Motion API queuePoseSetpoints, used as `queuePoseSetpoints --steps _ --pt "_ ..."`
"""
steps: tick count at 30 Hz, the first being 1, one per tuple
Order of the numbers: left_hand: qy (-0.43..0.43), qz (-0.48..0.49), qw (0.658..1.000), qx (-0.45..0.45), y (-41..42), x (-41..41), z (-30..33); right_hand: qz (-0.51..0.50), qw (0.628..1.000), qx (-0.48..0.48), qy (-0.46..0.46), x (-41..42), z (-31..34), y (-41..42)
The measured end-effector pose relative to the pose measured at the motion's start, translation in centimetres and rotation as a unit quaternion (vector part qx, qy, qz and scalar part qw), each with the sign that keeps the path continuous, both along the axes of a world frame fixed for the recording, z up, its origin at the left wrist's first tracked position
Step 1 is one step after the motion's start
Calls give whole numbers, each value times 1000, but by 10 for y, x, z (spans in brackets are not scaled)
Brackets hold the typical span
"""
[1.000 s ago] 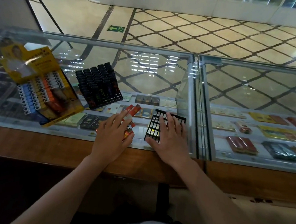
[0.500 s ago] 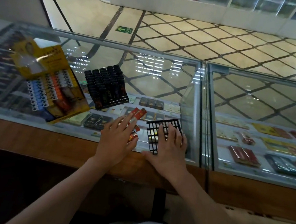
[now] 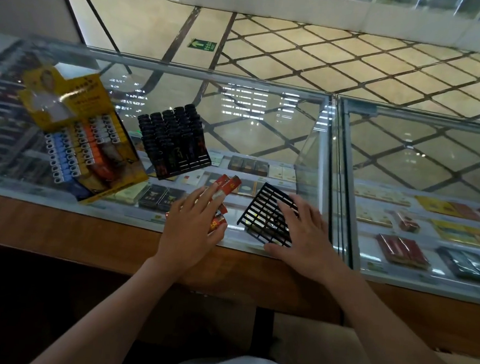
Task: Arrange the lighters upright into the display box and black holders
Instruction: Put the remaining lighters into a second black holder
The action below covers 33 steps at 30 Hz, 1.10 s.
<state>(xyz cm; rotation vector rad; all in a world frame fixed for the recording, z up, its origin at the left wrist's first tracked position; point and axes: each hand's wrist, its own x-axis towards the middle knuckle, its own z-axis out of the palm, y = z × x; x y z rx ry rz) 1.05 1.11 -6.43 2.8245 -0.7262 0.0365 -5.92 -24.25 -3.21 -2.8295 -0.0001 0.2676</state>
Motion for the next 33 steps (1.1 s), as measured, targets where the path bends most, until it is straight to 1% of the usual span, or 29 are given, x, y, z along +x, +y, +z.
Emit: queuePoseSetpoints --steps 3,6,8,10,12,16,21,25,27,31,33 --pt "19 -12 1000 -16 2 5 1 82 996 13 26 6 5 -6" --pt "33 -33 999 -20 3 14 4 166 984 5 59 18 8 -13" --pt "40 -51 998 -21 4 18 6 200 978 -7 63 26 6 -16" --pt "42 -63 997 -23 5 23 7 212 975 -23 59 30 4 -19" --pt "41 -65 997 -26 4 27 8 208 977 -11 53 31 0 -20" --pt "25 -52 998 -35 -7 39 9 169 984 49 17 35 -6 -16" --pt "5 -26 999 -45 -24 61 1 119 990 37 -61 41 -19 -4" --pt "-28 -14 997 -70 -34 69 -6 98 988 64 -97 41 -27 -2" --pt "-31 -18 997 -70 -33 68 -8 91 986 81 -117 41 -30 -3" --pt "-41 -33 997 -65 -27 65 -9 46 976 169 -129 42 -30 -4" --pt "-30 -39 996 -74 -26 66 -7 52 977 160 -134 42 -32 -6"
